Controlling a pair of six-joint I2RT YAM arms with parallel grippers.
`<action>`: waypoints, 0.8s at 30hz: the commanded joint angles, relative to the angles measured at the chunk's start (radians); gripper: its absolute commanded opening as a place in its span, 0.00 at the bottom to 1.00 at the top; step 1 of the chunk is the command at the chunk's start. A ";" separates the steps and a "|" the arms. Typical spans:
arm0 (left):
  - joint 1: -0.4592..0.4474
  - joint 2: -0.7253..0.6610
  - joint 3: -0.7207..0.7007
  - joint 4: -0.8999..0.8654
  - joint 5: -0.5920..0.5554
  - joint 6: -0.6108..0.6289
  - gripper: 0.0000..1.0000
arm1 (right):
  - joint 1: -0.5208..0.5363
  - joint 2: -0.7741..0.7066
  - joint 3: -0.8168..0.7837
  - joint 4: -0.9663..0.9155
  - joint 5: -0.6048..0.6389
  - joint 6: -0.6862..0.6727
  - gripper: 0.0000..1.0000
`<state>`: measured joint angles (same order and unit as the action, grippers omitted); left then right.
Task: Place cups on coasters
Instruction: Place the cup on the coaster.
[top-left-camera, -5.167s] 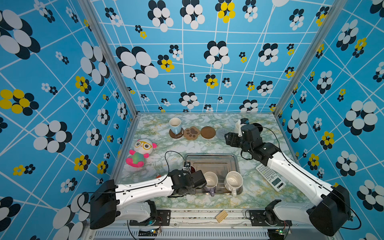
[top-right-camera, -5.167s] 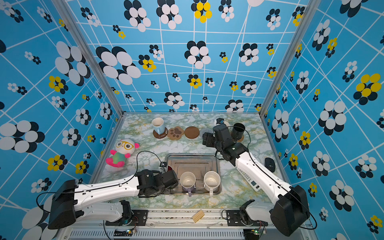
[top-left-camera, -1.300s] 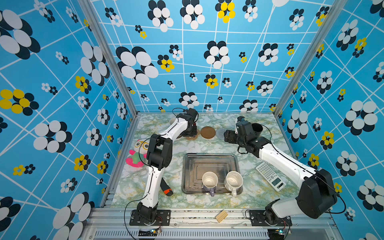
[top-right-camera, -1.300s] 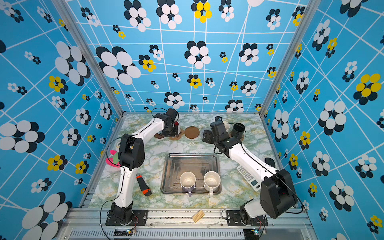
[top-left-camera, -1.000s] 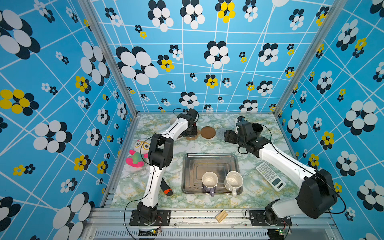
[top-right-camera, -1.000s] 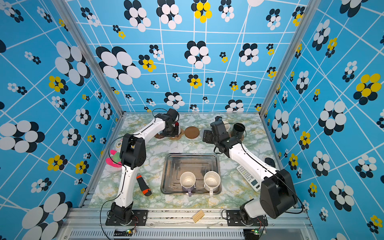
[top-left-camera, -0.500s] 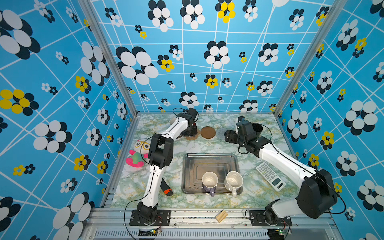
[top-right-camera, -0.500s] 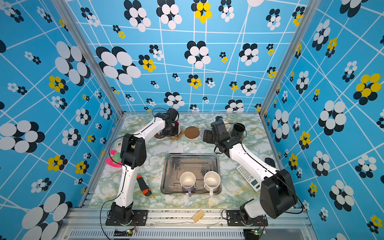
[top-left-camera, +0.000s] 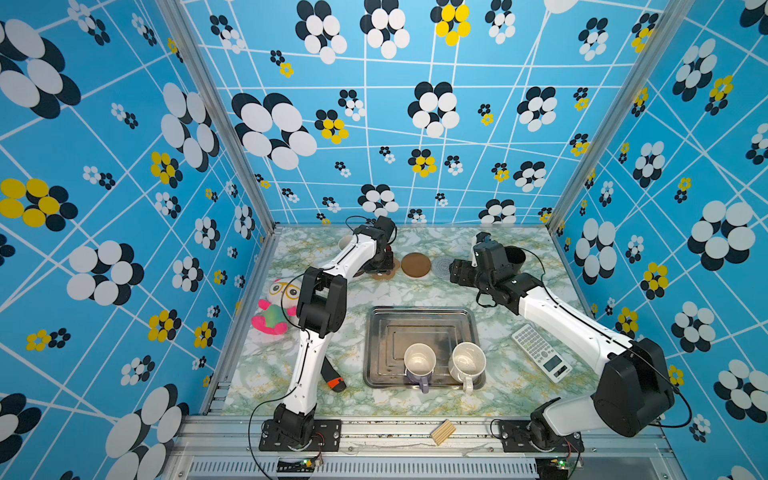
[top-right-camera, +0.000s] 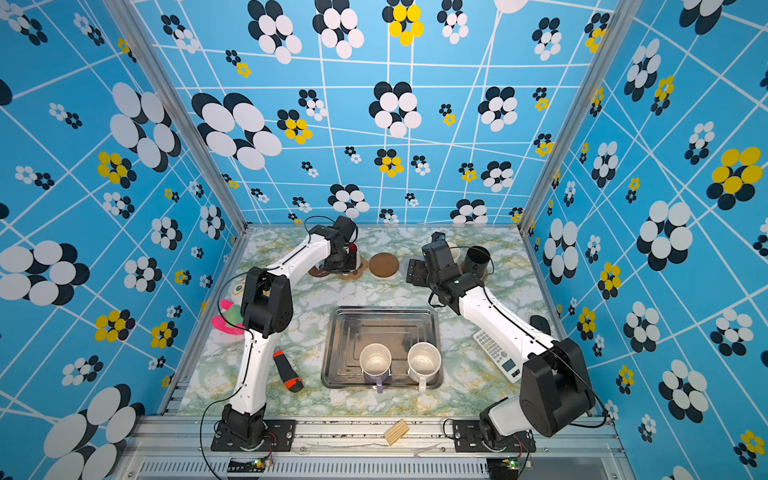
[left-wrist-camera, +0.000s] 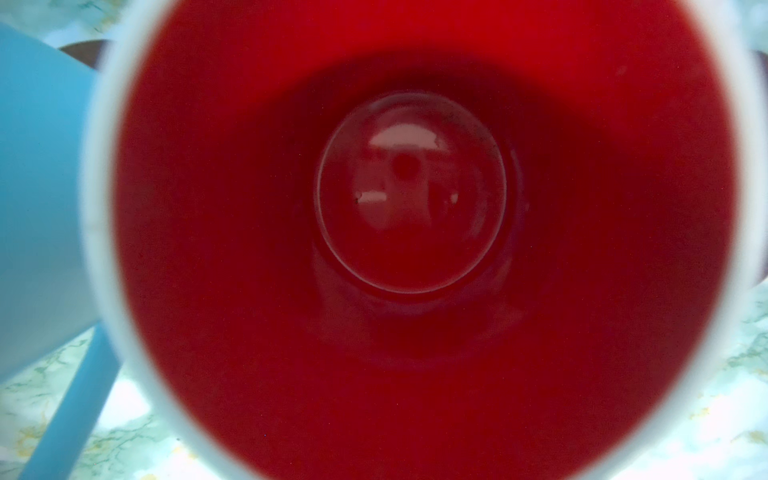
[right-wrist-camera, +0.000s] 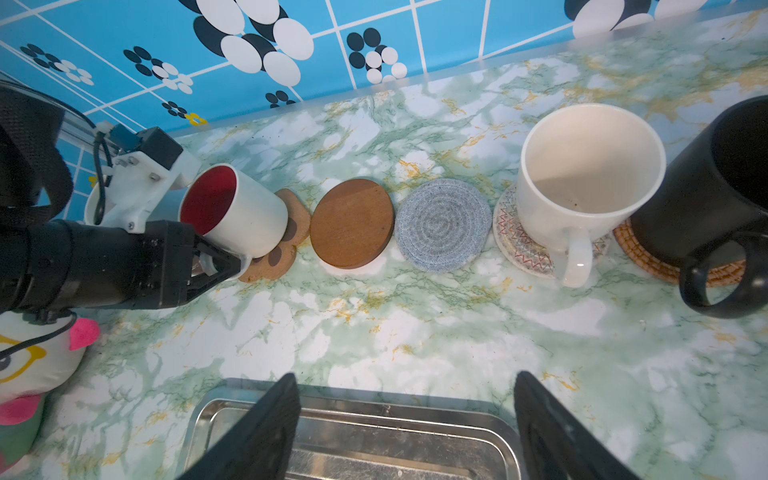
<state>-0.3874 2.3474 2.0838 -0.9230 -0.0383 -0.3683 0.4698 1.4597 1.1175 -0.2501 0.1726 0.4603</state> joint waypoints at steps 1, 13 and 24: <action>0.004 0.005 0.046 -0.008 -0.021 0.025 0.12 | -0.007 -0.010 -0.010 0.003 -0.008 -0.005 0.83; -0.006 -0.007 0.052 -0.020 -0.038 0.036 0.47 | -0.007 -0.016 -0.014 0.001 -0.007 -0.005 0.83; -0.037 -0.139 -0.015 0.006 -0.075 0.052 0.51 | -0.007 -0.026 -0.008 -0.011 -0.012 -0.002 0.83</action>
<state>-0.4088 2.3043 2.0911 -0.9279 -0.0883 -0.3347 0.4694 1.4597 1.1172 -0.2504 0.1696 0.4603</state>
